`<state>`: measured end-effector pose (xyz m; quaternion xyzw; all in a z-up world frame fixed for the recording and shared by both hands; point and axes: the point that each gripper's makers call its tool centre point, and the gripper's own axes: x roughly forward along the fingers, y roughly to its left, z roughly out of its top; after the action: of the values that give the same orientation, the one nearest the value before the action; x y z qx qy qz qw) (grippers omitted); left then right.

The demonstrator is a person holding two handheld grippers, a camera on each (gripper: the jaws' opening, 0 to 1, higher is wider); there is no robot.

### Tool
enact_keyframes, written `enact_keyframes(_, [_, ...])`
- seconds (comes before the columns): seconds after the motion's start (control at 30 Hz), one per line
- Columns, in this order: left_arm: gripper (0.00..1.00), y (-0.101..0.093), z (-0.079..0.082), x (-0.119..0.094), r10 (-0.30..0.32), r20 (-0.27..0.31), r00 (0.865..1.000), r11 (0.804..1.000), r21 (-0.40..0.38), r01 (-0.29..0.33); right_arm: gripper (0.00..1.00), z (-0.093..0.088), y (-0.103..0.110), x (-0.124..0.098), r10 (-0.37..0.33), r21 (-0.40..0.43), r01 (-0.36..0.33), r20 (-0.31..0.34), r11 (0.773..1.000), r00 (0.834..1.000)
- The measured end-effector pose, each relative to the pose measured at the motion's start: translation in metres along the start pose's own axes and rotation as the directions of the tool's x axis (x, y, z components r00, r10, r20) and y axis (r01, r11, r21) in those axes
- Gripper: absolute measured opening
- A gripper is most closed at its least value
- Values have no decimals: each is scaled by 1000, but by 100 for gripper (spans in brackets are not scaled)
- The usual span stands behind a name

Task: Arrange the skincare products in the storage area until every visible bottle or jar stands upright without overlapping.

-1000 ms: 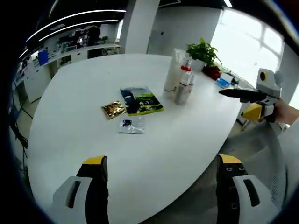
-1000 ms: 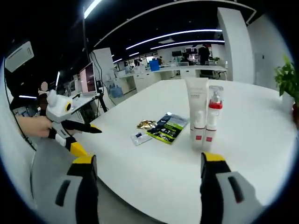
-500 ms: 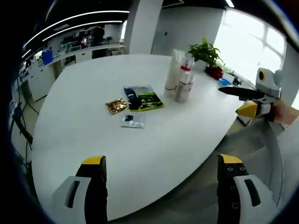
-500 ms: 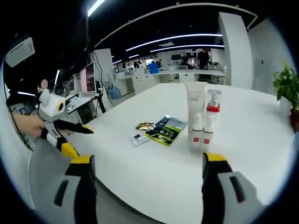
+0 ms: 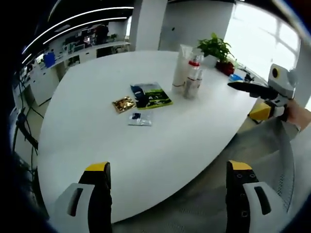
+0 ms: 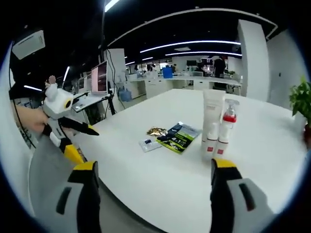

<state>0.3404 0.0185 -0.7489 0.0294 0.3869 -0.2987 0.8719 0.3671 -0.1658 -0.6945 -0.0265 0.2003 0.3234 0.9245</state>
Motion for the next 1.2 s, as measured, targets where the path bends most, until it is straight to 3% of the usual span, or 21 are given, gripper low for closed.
enact_keyframes(0.37, [97, -13, 6, 8, -19, -27, 999, 999, 29, 19, 95, 1, -2, 0, -7, 25, 7, 14, 1000, 1000])
enact_keyframes(0.6, [97, -12, 22, 22, -7, -38, 999, 998, 65, 10, 95, 2, -5, -1, -10, 45, 9, 21, 999, 1000])
enact_keyframes(0.93, [97, -16, 58, 63, -4, -32, 999, 996, 92, 7, 94, 3, -7, -2, -19, 51, 17, 27, 999, 999])
enact_keyframes(1.2, [97, -11, 75, 100, 18, -55, 998, 996, 87, -13, 93, 2, -9, -2, -24, 45, 23, 25, 999, 999])
